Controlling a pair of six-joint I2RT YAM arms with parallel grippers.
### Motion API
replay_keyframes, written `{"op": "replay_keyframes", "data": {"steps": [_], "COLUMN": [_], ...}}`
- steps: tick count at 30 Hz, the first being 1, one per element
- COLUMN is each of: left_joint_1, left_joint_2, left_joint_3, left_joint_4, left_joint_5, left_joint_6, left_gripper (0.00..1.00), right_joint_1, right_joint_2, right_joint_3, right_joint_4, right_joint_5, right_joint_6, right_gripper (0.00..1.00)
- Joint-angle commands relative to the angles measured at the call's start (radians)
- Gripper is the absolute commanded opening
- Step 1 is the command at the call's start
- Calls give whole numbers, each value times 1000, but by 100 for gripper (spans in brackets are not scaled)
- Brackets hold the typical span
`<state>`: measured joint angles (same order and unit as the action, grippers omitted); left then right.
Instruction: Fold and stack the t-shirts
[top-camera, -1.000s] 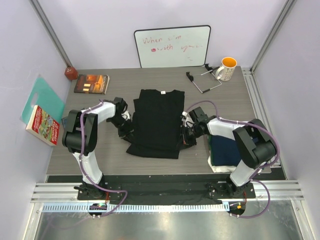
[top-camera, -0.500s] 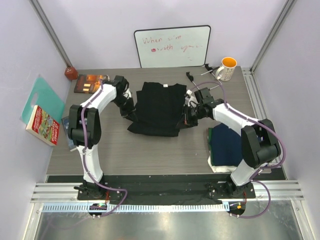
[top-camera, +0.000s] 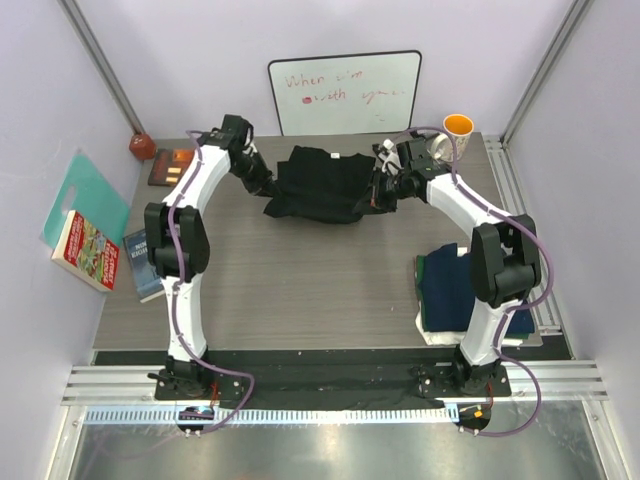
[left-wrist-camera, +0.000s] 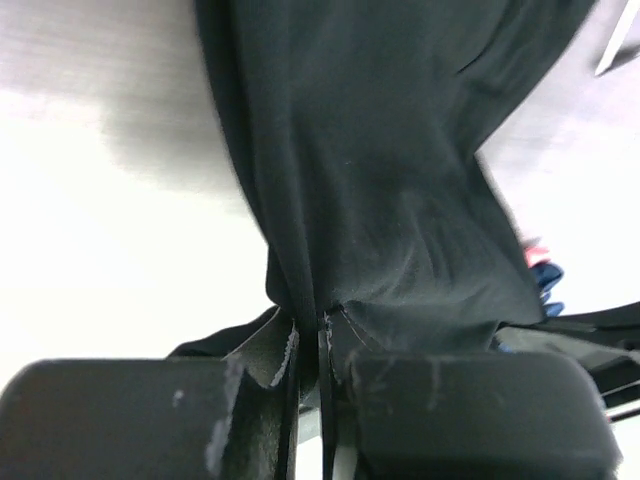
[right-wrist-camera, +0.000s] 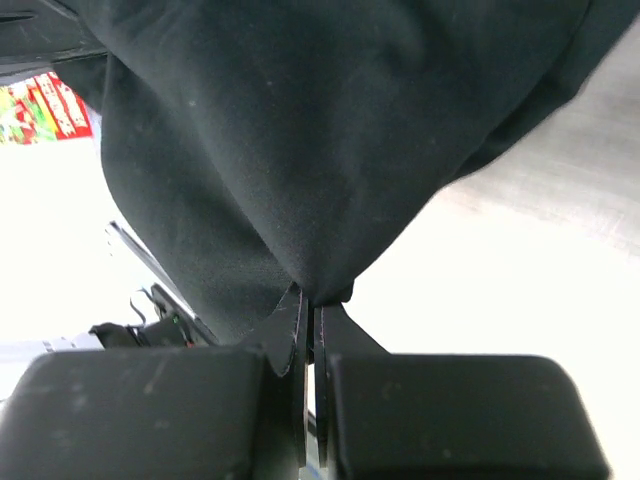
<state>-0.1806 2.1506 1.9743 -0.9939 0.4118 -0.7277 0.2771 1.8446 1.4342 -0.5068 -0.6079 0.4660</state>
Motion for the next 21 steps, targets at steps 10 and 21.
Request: {"op": "replay_keyframes", "data": {"steps": [10, 21], "left_joint_1": [4, 0], "left_joint_2": [230, 331], "left_joint_3": [316, 382], "left_joint_4": [234, 495], "left_joint_5": [56, 67], "left_joint_6": [-234, -358], "left_gripper": [9, 10], "right_joint_1": [-18, -39], "right_joint_2": [172, 197], "right_joint_3": [250, 252], "right_joint_4": [17, 151], "right_joint_5": [28, 157], "right_joint_6": [54, 132], "right_gripper": [1, 1]}}
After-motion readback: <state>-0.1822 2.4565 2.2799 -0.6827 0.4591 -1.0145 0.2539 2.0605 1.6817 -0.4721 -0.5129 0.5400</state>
